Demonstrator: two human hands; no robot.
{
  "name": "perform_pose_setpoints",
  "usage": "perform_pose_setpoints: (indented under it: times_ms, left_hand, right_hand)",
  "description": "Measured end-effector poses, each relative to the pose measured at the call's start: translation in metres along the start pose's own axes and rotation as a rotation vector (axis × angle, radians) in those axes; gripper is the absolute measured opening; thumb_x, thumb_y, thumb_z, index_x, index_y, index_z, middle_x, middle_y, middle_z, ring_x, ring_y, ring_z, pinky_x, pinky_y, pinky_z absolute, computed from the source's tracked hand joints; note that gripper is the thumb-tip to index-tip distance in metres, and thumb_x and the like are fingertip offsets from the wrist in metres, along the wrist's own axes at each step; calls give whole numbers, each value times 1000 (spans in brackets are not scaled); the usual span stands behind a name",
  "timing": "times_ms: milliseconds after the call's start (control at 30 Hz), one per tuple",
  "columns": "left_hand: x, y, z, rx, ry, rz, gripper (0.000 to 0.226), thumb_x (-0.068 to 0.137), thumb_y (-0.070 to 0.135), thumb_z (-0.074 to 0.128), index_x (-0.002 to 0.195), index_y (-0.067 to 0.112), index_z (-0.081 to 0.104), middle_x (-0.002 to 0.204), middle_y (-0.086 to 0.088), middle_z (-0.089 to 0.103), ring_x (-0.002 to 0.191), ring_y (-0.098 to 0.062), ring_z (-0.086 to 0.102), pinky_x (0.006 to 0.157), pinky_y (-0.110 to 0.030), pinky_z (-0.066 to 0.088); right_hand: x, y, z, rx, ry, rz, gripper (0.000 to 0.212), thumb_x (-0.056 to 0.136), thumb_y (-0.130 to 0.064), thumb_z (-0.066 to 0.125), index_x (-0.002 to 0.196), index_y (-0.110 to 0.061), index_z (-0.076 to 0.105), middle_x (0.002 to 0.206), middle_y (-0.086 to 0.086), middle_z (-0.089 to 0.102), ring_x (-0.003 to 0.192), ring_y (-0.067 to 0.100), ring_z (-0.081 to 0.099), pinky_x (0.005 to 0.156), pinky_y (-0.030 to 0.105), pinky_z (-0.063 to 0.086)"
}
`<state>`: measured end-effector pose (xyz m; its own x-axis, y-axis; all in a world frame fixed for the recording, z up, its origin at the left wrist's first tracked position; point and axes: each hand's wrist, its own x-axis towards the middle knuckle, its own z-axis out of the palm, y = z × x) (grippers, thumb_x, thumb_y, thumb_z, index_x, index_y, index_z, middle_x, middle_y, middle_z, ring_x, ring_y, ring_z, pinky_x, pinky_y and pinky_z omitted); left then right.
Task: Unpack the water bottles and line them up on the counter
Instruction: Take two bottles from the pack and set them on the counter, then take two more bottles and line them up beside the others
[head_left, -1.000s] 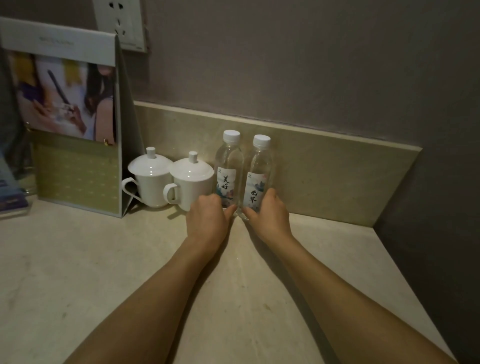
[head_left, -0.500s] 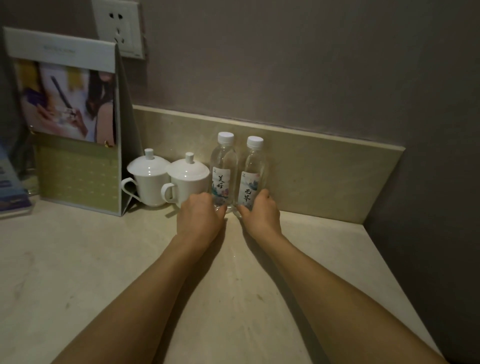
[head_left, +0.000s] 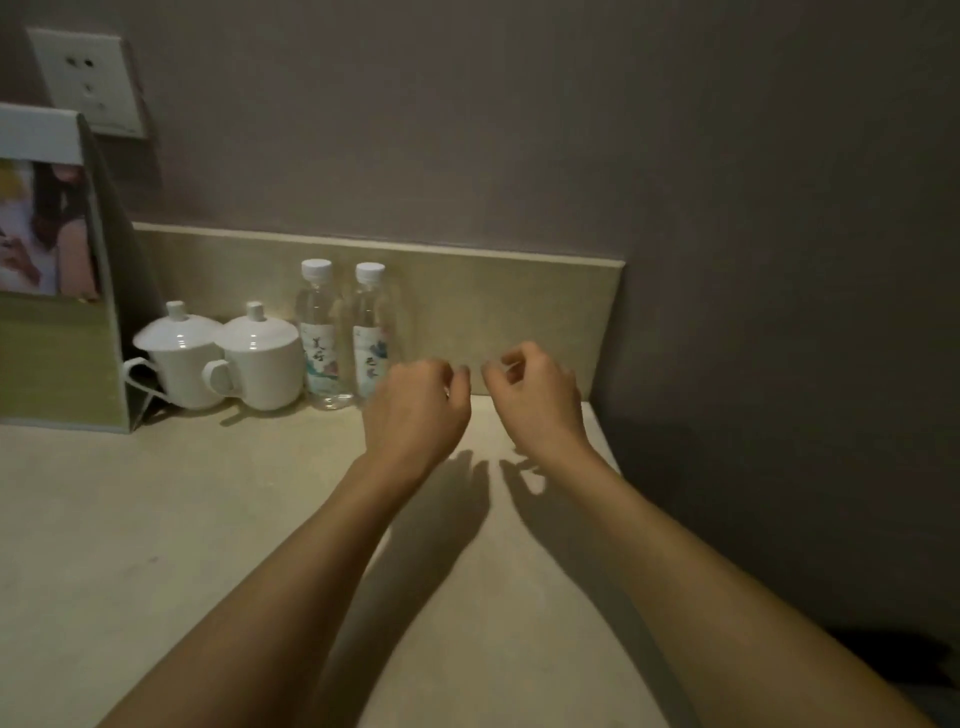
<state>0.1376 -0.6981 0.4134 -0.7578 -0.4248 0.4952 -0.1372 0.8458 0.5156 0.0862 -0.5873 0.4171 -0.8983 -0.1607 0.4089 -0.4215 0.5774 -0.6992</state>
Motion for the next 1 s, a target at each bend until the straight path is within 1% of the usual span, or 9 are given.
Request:
perform_pose_setpoints:
  times_ms: [67, 133, 200, 267, 433, 600, 767, 900, 1000]
  left_hand:
    - [-16, 42, 12, -17, 2, 31, 42, 98, 41, 41, 67, 18, 58, 65, -3, 59, 64, -28, 54, 57, -31, 37]
    - [-35, 86, 28, -40, -23, 59, 41, 99, 41, 38, 66, 21, 52, 66, -3, 57, 66, -29, 52, 58, -32, 33]
    - [-55, 130, 48, -60, -63, 99, 40, 100, 41, 36, 71, 19, 52, 75, -8, 64, 75, -34, 59, 62, -34, 41]
    - [-76, 174, 69, -74, -111, 140, 40, 100, 42, 36, 82, 15, 60, 89, -13, 69, 86, -38, 64, 73, -39, 52]
    - [-131, 280, 126, -86, -213, 251, 39, 98, 46, 39, 97, 18, 66, 101, -15, 71, 96, -42, 64, 80, -42, 54]
    - [-191, 362, 200, -65, -476, 322, 39, 97, 48, 40, 109, 22, 65, 109, -10, 71, 98, -37, 65, 82, -40, 50]
    - [-249, 412, 286, -24, -753, 353, 39, 96, 47, 42, 109, 19, 65, 111, -11, 68, 99, -35, 65, 77, -37, 47]
    - [-279, 432, 359, -30, -961, 300, 38, 96, 46, 43, 105, 17, 66, 103, -10, 68, 93, -30, 66, 81, -39, 55]
    - [-297, 437, 421, -63, -1085, 242, 37, 97, 42, 44, 95, 11, 65, 97, -12, 68, 87, -31, 66, 76, -35, 54]
  right_hand:
    - [-10, 24, -42, 42, 64, 0, 28, 90, -40, 55, 103, -17, 63, 86, -5, 65, 83, 17, 62, 71, 30, 48]
    - [-23, 54, -86, 38, 129, -11, 19, 90, -38, 56, 91, -20, 62, 76, -11, 62, 75, 14, 62, 63, 26, 47]
    - [-38, 89, -131, 27, 176, -15, 15, 91, -37, 56, 82, -25, 59, 68, -15, 58, 69, 9, 59, 55, 20, 41]
    - [-51, 125, -175, 12, 226, -3, 16, 90, -37, 57, 79, -26, 58, 66, -14, 57, 68, 10, 59, 57, 22, 39]
    - [-91, 219, -267, 11, 320, 92, 17, 91, -36, 57, 76, -28, 56, 62, -16, 57, 61, -1, 56, 53, 15, 37]
    - [-133, 324, -324, 89, 364, 335, 23, 95, -37, 52, 84, -18, 59, 80, 4, 69, 80, 27, 67, 76, 47, 55]
    - [-174, 424, -360, 74, 355, 568, 22, 96, -40, 48, 82, -25, 56, 81, 0, 67, 82, 25, 67, 73, 40, 55]
    - [-187, 496, -381, 55, 307, 701, 19, 95, -37, 50, 87, -23, 57, 84, 4, 67, 81, 26, 66, 79, 49, 55]
    - [-185, 551, -387, 42, 177, 808, 14, 96, -28, 51, 89, -17, 57, 88, 12, 66, 87, 34, 65, 81, 54, 54]
